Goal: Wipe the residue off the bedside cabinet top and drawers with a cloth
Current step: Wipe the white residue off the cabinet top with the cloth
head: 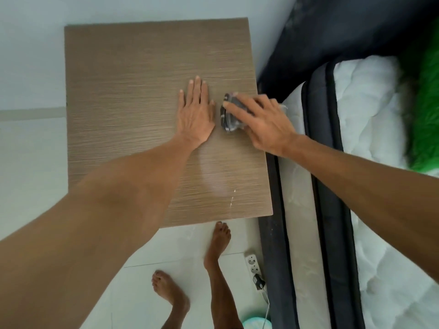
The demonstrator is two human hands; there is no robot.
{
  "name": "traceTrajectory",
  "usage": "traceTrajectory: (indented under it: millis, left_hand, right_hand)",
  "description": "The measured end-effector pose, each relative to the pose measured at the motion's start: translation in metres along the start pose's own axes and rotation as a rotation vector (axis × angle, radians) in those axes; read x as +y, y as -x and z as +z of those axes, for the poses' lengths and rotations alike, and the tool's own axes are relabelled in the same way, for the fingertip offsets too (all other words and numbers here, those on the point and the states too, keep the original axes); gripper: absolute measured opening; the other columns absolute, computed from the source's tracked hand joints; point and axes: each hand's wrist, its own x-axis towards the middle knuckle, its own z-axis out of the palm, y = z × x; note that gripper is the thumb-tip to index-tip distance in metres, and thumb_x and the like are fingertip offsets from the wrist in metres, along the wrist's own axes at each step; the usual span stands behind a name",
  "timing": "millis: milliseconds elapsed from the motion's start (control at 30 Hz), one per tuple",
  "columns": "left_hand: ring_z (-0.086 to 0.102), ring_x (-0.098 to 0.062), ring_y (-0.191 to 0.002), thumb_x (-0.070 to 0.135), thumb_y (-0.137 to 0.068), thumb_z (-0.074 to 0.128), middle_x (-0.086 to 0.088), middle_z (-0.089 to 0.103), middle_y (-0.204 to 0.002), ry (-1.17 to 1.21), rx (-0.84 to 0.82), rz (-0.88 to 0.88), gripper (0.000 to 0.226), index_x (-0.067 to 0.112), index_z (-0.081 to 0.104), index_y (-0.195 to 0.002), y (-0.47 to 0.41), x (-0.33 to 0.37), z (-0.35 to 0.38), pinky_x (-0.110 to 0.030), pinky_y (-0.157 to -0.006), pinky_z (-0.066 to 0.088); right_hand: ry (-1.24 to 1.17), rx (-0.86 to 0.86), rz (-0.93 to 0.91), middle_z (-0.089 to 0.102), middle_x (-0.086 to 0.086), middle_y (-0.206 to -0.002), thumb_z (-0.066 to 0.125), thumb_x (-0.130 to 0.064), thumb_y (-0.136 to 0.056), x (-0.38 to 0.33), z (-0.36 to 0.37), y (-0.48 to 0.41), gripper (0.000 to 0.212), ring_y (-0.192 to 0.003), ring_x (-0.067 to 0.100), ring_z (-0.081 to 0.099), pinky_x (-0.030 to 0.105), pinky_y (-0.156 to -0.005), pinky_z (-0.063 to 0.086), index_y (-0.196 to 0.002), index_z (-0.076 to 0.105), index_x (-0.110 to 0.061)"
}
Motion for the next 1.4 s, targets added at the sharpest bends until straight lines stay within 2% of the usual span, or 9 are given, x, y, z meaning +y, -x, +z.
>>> traceTrajectory:
  millis: [300,467,533,633,833,967,1100,1233,1400]
  left_hand:
    - [0.006,-0.024,-0.15,0.029,-0.103,0.012,-0.011,0.009,-0.162,-0.049,0.072,-0.023,0.054,0.007,0.011,-0.152,-0.005,0.002,0.01,-0.046,-0.121,0.008]
    - [0.005,-0.024,-0.15,0.029,-0.103,0.013,-0.011,0.008,-0.162,-0.053,0.057,-0.025,0.054,0.006,0.012,-0.152,-0.005,-0.001,0.012,-0.046,-0.121,0.009]
    - [0.005,-0.025,-0.15,0.028,-0.103,0.013,-0.012,0.008,-0.162,-0.049,0.049,-0.021,0.054,0.006,0.011,-0.152,-0.006,0.0,0.011,-0.046,-0.121,0.009]
    - [0.004,-0.025,-0.15,0.028,-0.103,0.013,-0.012,0.007,-0.162,-0.048,0.039,-0.024,0.054,0.006,0.011,-0.152,-0.005,0.0,0.01,-0.046,-0.122,0.008]
    - [0.002,-0.023,-0.15,0.027,-0.103,0.012,-0.01,0.005,-0.162,-0.034,0.021,-0.033,0.054,0.007,0.009,-0.152,-0.005,0.001,0.008,-0.045,-0.122,0.006]
    - [0.005,-0.023,-0.15,0.027,-0.103,0.013,-0.011,0.008,-0.162,-0.015,0.042,-0.026,0.053,0.006,0.009,-0.152,-0.006,0.001,0.009,-0.045,-0.122,0.008]
    - [0.008,-0.027,-0.149,0.019,-0.102,0.017,-0.016,0.013,-0.16,0.072,0.089,-0.028,0.051,0.001,0.015,-0.15,-0.005,-0.001,0.007,-0.044,-0.122,0.009]
    - [0.008,-0.032,-0.149,0.008,-0.098,0.027,-0.021,0.014,-0.159,0.079,0.098,0.022,0.052,-0.002,0.018,-0.149,0.001,-0.008,0.004,-0.042,-0.122,0.005]
    - [0.007,-0.033,-0.148,0.014,-0.099,0.03,-0.02,0.012,-0.16,0.057,0.047,0.097,0.054,-0.001,0.018,-0.149,0.027,-0.02,0.004,-0.043,-0.121,0.004]
  right_hand:
    - [-0.078,0.097,0.185,0.037,0.012,-0.151,0.051,-0.027,-0.092,0.077,0.004,-0.139,0.064,-0.118,0.036,0.045,0.046,-0.093,0.042,-0.152,0.03,-0.021]
    - [-0.065,0.014,0.103,0.037,0.014,-0.15,0.046,-0.034,-0.092,0.105,0.007,-0.192,0.065,-0.121,0.038,0.043,0.05,-0.096,0.042,-0.153,0.028,-0.02]
    - [-0.045,-0.049,0.039,0.035,0.015,-0.151,0.039,-0.045,-0.093,0.108,0.012,-0.197,0.067,-0.125,0.038,0.042,0.049,-0.1,0.04,-0.154,0.024,-0.022]
    - [-0.05,-0.066,0.029,0.028,0.014,-0.158,0.025,-0.059,-0.096,0.107,0.02,-0.19,0.068,-0.136,0.036,0.036,0.049,-0.11,0.029,-0.156,0.017,-0.028]
    - [-0.055,-0.099,0.163,0.013,0.01,-0.164,0.011,-0.064,-0.096,0.077,0.023,-0.163,0.068,-0.149,0.03,0.016,0.047,-0.118,0.016,-0.157,0.006,-0.032]
    - [-0.078,-0.09,0.247,0.01,0.008,-0.164,0.008,-0.063,-0.097,0.042,0.026,-0.13,0.067,-0.15,0.026,0.012,0.045,-0.119,0.013,-0.156,0.005,-0.031]
    - [-0.154,-0.081,0.408,0.006,0.003,-0.165,0.009,-0.051,-0.102,0.009,0.029,-0.099,0.056,-0.151,0.021,0.006,0.043,-0.121,0.006,-0.156,0.006,-0.034]
    - [-0.156,-0.054,0.451,0.009,0.003,-0.165,0.012,-0.047,-0.104,-0.025,0.039,-0.061,0.053,-0.151,0.022,0.008,0.044,-0.121,0.01,-0.156,0.009,-0.035]
    - [-0.127,-0.047,0.474,0.012,0.007,-0.164,0.016,-0.051,-0.103,-0.065,0.046,-0.013,0.055,-0.15,0.028,0.013,0.046,-0.119,0.016,-0.156,0.012,-0.035]
